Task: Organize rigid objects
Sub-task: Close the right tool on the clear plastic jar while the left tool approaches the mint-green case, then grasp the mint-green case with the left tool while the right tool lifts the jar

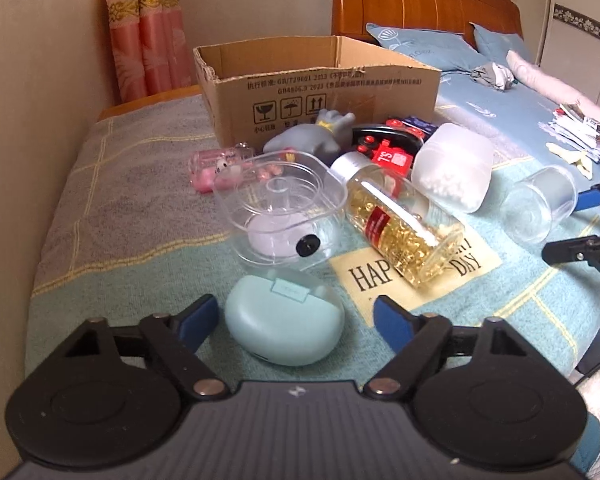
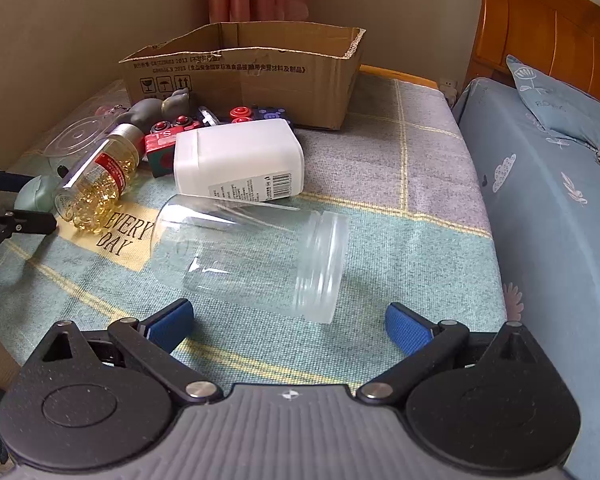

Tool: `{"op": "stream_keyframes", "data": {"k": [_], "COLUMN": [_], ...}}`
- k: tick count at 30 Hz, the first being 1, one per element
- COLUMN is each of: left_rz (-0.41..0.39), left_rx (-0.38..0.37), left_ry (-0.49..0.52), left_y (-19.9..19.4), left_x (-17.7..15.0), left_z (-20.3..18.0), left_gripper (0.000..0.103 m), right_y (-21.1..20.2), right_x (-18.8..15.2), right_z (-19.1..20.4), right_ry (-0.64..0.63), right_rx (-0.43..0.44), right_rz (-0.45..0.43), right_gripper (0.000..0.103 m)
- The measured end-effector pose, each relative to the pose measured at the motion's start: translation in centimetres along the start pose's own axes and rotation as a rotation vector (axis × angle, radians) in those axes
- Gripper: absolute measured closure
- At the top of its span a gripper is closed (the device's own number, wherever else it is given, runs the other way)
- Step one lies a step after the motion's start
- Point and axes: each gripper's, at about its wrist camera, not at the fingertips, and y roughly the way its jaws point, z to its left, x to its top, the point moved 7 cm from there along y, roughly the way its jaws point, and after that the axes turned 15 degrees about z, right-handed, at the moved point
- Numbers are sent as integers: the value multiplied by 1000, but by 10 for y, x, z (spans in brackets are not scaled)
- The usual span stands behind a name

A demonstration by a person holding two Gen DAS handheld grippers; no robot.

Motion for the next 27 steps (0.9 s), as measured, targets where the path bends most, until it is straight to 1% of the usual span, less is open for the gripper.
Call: {"op": "stream_keyframes", "data": {"k": [5, 7, 10, 12, 15, 17, 18, 19, 20, 21, 24, 25, 26, 27], "left_rz": [-6, -8, -2, 6, 5, 5, 5, 5, 6, 11, 25, 30, 35, 40], "left_rx": [6, 8, 3, -6, -7, -12, -11, -14, -24, -33, -29, -27, -24, -19], "left_ry": [5, 8, 19, 40, 72, 57, 47, 44, 49, 52, 57, 51, 45, 40], "left_y": [-1, -2, -3, -5, -6, -4, -3, -4, -4, -5, -6, -6, -6, -6], "left_x": [0, 0, -1, -3, -4, -2, -1, 0, 0, 0, -1, -1, -1, 0], "left_z": [-1, -3, -7, -12, -17, -13, -10, -8, -8, -9, -11, -11, -11, -11], "left_gripper": [25, 26, 26, 26, 26, 26, 27, 32, 41, 43, 42, 43, 43, 43], "right_y": [-8, -10, -8, -4, 0, 1, 2, 2, 2, 2, 0, 0, 0, 1], "right_x": [7, 14, 25, 32, 38, 42, 43, 45, 46, 47, 49, 50, 50, 51], "right_z": [16, 24, 34, 39, 44, 46, 46, 47, 47, 46, 47, 47, 46, 46], "right_ry": [17, 9, -24, -54, -80, -88, -89, -91, -92, -93, -91, -91, -90, -92], "right_rx": [110, 126, 112, 81, 67, 65, 60, 57, 55, 53, 50, 44, 35, 25], "right_rz": [-8, -20, -27, -27, -25, -24, -21, -21, -21, -19, -17, -12, -5, 6], "right_gripper": [0, 0, 0, 0, 0, 0, 0, 0, 0, 0, 1, 3, 9, 10]}}
